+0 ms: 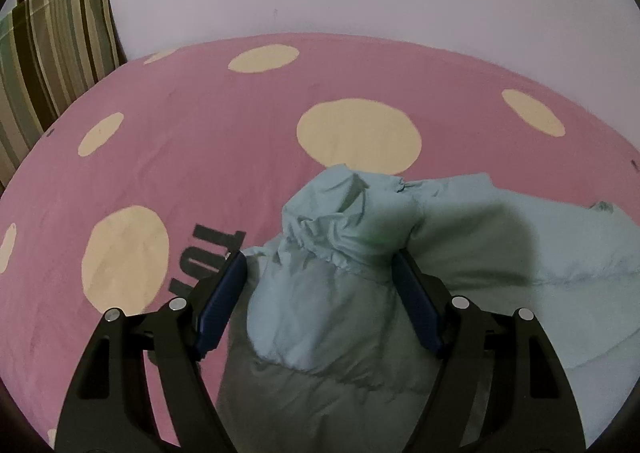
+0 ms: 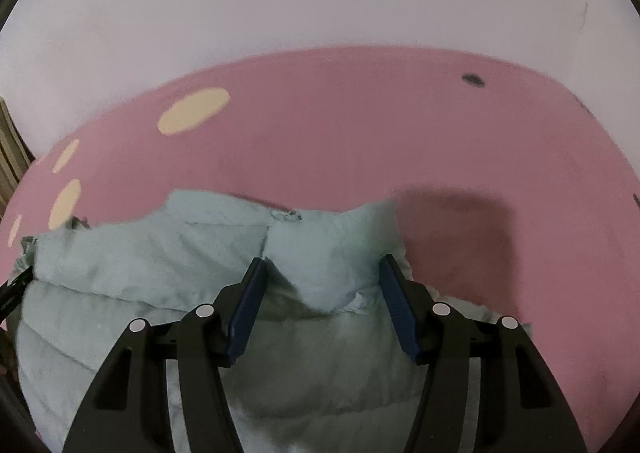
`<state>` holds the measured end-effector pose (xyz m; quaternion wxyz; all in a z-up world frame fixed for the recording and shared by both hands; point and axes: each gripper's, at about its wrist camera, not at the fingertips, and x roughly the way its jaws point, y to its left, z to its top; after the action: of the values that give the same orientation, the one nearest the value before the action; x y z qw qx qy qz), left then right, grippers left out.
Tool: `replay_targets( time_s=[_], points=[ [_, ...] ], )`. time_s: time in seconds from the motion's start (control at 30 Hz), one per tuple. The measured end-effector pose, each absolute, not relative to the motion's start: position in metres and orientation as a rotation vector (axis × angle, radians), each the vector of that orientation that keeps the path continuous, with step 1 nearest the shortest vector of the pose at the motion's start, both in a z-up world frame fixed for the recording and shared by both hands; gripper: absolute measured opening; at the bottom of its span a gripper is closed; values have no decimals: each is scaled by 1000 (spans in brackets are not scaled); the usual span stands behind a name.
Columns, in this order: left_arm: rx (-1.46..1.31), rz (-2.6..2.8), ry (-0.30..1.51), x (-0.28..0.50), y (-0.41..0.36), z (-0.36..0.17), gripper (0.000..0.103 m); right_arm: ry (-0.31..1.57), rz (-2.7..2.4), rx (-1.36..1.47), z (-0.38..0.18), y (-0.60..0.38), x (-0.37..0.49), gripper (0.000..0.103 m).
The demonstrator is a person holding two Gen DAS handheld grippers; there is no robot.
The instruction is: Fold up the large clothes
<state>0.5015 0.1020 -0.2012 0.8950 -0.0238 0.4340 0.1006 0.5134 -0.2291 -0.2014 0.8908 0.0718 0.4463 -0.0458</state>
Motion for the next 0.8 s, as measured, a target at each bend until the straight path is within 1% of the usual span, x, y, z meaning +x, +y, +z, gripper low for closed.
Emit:
replay_targets(
  time_s=[0.1,0.17,0.3,0.43,0.5,0.63,0.8],
  points=[
    [-39,211,893,503,102,-210,79,931,-98,145,-217,-231,514,60],
    [-57,211,894,504,105,-216,82,920,-100,132,-222,-230,513,61],
    [-83,207,911,506,108,-221,85,912,-109,121,-224,-230,514,64],
    [-89,223,916,503,108,-203,85,907,-134,99,-210,-223,509,63],
    [-149,207,861,490,107,-182,85,867,-127,127,-194,-220,501,63],
    [-164,115,789,473,73,-154,85,810,-52,93,-168,-183,488,63],
    [-66,27,803,474,15,-166,85,818,20,19,-173,-130,496,63]
  ],
)
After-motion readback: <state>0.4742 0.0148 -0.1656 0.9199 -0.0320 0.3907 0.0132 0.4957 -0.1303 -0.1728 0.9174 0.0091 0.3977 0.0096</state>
